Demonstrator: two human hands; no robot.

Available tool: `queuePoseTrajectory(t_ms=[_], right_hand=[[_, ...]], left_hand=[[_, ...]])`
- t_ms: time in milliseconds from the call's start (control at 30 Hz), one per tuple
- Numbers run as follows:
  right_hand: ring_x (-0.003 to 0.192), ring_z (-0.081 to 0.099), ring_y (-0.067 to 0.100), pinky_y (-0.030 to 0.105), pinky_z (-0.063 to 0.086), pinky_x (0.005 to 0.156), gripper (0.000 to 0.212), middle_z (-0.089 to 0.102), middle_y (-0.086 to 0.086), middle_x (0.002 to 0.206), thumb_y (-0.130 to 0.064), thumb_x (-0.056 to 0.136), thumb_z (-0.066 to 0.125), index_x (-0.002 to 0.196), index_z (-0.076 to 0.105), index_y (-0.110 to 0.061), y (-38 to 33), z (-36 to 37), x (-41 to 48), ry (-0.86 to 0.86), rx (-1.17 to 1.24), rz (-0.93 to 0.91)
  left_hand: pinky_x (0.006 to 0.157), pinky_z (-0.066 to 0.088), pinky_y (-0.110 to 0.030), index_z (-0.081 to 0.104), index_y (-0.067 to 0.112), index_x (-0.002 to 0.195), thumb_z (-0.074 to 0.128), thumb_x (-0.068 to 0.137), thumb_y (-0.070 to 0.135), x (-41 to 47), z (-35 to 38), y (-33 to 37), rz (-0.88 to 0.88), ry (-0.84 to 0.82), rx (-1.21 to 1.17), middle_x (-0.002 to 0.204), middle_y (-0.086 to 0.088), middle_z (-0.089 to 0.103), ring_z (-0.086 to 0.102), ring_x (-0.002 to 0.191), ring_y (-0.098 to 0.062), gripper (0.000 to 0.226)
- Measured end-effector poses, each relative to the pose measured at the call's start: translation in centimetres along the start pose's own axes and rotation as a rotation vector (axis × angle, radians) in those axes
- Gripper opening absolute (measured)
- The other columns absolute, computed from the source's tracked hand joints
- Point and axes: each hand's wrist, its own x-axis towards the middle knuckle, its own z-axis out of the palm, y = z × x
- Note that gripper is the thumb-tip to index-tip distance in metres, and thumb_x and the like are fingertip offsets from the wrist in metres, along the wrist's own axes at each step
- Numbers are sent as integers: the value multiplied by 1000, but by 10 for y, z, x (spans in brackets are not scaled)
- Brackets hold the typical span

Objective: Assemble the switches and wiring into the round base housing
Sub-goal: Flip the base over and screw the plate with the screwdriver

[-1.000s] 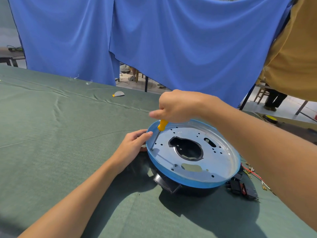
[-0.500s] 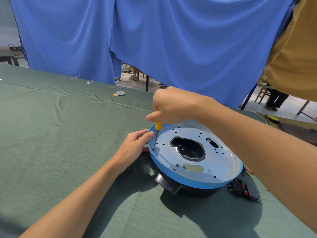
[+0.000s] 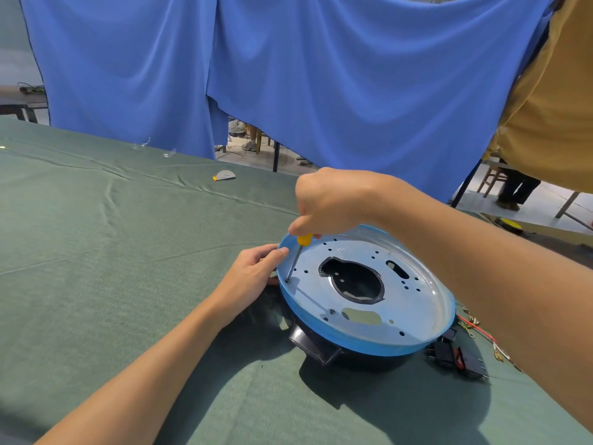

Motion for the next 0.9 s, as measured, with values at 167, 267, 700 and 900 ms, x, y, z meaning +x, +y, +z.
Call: queuePoseTrajectory(t_ms=[167,267,700,900], right_hand=[[55,39,8,23,28,41,40,43,-6,55,-37,89,65,59,44,-22,-9,-4,-1,21,-73,-88],[65,44,13,14,28,33,30,42,-11,59,-39,88,66,67,57,-20,-6,-7,-2,28,-88,-136],[54,49,11,24,34,45,47,54,-7,50,-51,90,56,58,62,-18,7,3,1,-44,38,-66],[55,45,12,24,31,43,36,48,-8,48,-41,86,68,58,59,-19,4,0,1,-42,16,-76]], left_hand=[[73,54,-19,78,36,95,48,102,23,0,1,0,6,13,9,101,6,76,70,95,-8,33],[72,54,-17,78,35,95,48,103,22,-1,2,1,3,11,-5,100,5,76,71,93,-8,34],[70,53,-17,78,31,93,48,102,20,1,2,0,0,8,-14,96,3,77,71,89,-7,33],[70,53,-16,78,35,95,48,102,21,1,2,1,7,0,-1,97,5,77,71,89,-7,34]])
